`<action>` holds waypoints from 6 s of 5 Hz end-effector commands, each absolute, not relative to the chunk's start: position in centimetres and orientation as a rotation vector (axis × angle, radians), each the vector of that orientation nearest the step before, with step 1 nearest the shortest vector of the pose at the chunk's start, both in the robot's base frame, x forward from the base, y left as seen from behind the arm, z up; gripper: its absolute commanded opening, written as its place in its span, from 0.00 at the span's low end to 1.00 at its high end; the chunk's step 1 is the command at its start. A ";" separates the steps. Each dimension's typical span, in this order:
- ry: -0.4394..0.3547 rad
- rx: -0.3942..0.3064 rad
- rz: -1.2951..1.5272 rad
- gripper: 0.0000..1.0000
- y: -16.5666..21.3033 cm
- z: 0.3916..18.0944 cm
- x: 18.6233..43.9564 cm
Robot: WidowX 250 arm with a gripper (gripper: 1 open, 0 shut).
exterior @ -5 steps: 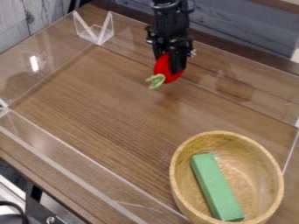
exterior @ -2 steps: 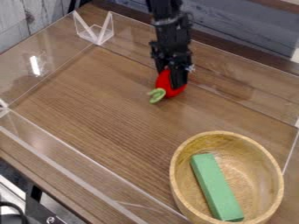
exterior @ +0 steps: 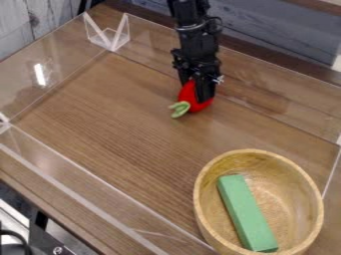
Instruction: Move the red object to the right side of the table
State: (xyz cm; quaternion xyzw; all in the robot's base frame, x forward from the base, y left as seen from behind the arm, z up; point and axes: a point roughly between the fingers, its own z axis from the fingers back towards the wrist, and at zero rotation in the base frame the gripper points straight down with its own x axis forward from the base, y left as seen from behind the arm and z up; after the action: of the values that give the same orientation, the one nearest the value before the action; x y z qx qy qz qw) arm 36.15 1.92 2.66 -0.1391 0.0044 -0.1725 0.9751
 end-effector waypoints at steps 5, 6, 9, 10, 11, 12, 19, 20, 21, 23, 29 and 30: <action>-0.056 -0.273 -0.219 0.00 -2.5 3.9 37.2; -0.053 -0.272 -0.184 0.00 -1.8 3.6 37.1; -0.036 -0.260 -0.107 0.00 -1.1 4.0 37.1; -0.028 -0.255 -0.105 0.00 -0.3 3.5 37.1; -0.020 -0.250 -0.103 0.00 0.6 2.9 37.2; -0.019 -0.246 -0.059 0.00 0.5 2.5 37.0; 0.026 -0.213 -0.100 0.00 2.1 2.1 36.8; 0.028 -0.215 -0.083 1.00 3.8 2.1 36.7; 0.026 -0.215 -0.067 1.00 5.2 2.1 36.7; -0.068 -0.223 -0.029 0.00 5.8 5.7 35.5; -0.123 -0.252 -0.129 0.00 -4.2 3.5 36.9; -0.124 -0.249 -0.079 0.00 -4.8 3.0 37.5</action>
State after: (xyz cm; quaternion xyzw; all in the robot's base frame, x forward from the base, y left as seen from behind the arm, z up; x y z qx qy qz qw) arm 36.91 -4.24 2.25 -0.1266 -0.0437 -0.0316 0.9905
